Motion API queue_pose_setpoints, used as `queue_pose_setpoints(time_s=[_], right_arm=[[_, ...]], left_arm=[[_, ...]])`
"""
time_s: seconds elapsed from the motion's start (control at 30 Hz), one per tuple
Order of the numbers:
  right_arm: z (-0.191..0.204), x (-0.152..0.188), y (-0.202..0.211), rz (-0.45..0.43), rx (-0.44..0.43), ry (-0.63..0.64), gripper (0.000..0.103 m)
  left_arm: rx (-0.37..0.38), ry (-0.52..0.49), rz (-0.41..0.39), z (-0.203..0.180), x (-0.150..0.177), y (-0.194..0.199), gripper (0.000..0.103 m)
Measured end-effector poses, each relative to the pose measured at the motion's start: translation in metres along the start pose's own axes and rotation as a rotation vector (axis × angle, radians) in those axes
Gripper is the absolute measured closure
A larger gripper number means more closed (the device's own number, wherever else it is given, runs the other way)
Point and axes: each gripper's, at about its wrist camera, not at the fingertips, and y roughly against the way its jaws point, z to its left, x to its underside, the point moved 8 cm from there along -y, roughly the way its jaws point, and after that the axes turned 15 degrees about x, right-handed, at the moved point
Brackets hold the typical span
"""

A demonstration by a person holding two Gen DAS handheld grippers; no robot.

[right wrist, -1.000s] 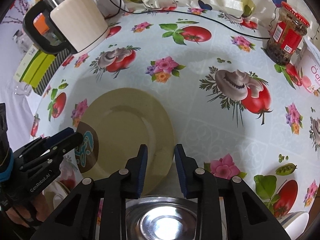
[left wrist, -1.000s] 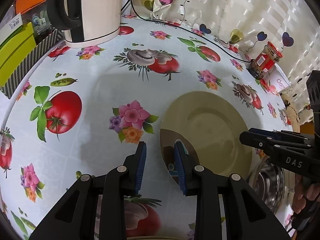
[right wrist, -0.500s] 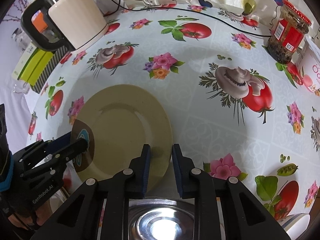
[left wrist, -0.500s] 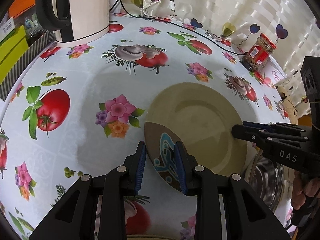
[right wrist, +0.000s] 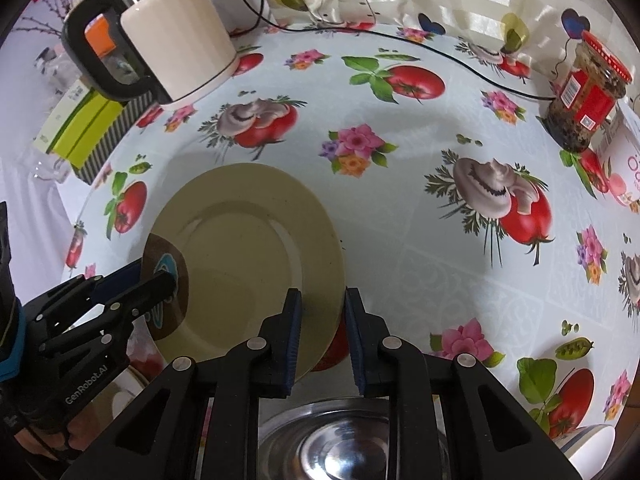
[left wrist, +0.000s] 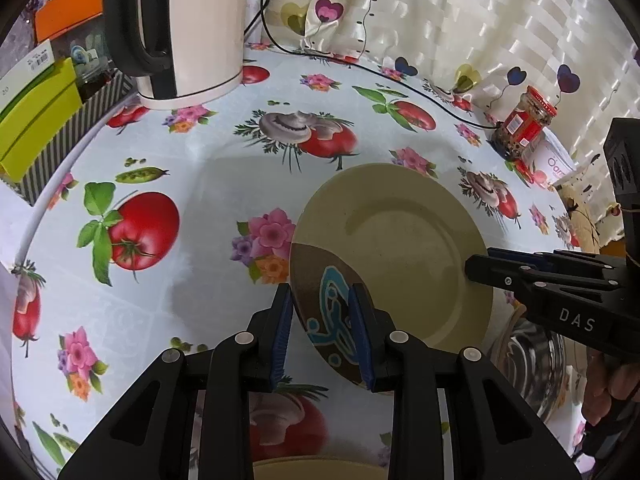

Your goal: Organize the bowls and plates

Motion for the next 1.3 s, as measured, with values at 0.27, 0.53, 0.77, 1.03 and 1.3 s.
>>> queue_pose_setpoints(time_s=[0.27, 0.53, 0.77, 1.03, 1.3], right_arm=[[0.012, -0.003, 0.010, -0.009, 0.000, 0.018, 0.082], [0.029, -0.005, 0.024, -0.028, -0.003, 0.042, 0.082], [0.041, 0.000, 0.032, -0.031, -0.008, 0.055, 0.082], [0.054, 0.009, 0.041, -0.036, -0.011, 0.073, 0.082], [0.064, 0.024, 0.048, -0.034, -0.019, 0.081, 0.082]], left_arm=[[-0.010, 0.007, -0.011, 0.006, 0.002, 0.015, 0.073], [-0.022, 0.020, -0.035, 0.015, 0.006, 0.035, 0.073], [-0.035, 0.018, -0.044, 0.018, 0.013, 0.048, 0.073], [-0.049, 0.021, -0.045, 0.022, 0.025, 0.062, 0.073], [-0.050, 0.026, -0.046, 0.024, 0.039, 0.073, 0.073]])
